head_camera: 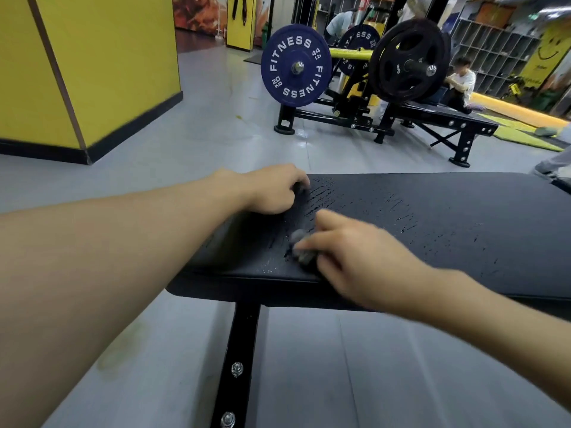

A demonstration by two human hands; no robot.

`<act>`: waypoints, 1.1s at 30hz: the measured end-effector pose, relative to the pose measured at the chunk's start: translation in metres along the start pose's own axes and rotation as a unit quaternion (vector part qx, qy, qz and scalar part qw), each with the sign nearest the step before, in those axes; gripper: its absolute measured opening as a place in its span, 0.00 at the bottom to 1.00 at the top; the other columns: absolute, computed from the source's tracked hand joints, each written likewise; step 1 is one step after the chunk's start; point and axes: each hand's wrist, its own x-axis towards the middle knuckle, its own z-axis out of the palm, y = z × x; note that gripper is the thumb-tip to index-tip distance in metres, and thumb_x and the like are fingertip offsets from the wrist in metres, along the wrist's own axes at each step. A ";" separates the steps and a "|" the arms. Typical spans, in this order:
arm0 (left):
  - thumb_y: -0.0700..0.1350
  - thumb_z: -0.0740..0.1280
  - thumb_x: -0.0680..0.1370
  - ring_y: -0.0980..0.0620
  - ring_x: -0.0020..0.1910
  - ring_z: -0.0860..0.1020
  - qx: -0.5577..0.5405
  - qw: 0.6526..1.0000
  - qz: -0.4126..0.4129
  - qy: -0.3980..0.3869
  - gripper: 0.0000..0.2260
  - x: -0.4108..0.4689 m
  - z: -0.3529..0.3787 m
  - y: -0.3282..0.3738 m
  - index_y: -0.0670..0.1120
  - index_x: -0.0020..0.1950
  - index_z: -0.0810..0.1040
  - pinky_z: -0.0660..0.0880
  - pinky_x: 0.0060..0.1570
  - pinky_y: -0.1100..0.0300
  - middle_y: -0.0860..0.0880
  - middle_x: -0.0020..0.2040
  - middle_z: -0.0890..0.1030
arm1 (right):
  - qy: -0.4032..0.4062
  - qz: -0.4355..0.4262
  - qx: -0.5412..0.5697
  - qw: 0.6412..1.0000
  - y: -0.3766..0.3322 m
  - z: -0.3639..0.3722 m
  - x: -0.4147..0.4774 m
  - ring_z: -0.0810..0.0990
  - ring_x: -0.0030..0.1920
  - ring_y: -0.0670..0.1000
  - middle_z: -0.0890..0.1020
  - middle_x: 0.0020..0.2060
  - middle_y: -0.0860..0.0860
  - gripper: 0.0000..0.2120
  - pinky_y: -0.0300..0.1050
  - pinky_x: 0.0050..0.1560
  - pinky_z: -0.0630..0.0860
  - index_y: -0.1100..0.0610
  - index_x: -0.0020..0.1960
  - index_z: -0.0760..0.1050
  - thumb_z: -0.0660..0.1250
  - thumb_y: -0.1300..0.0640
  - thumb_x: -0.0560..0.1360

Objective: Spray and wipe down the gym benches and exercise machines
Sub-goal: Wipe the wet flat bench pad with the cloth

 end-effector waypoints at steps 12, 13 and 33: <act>0.43 0.55 0.80 0.44 0.72 0.68 0.040 0.997 -0.071 0.001 0.22 -0.009 -0.003 -0.036 0.57 0.74 0.68 0.64 0.71 0.41 0.47 0.73 0.70 | 0.034 0.133 -0.046 0.989 0.017 0.008 0.031 0.78 0.49 0.64 0.69 0.50 0.52 0.13 0.55 0.49 0.77 0.51 0.55 0.80 0.58 0.59 0.78; 0.41 0.55 0.79 0.44 0.72 0.68 0.038 0.997 -0.069 0.004 0.24 -0.008 -0.004 -0.039 0.58 0.74 0.68 0.63 0.71 0.41 0.47 0.74 0.70 | 0.032 0.104 -0.063 0.992 0.003 0.014 0.033 0.78 0.47 0.63 0.68 0.50 0.52 0.13 0.55 0.47 0.77 0.53 0.55 0.79 0.58 0.58 0.78; 0.42 0.55 0.81 0.44 0.69 0.69 0.025 0.997 -0.056 0.046 0.20 -0.003 0.001 -0.047 0.58 0.70 0.71 0.63 0.69 0.43 0.49 0.69 0.72 | 0.008 0.095 -0.049 0.994 0.008 0.026 0.078 0.77 0.50 0.63 0.67 0.48 0.52 0.13 0.54 0.50 0.75 0.53 0.57 0.79 0.59 0.56 0.78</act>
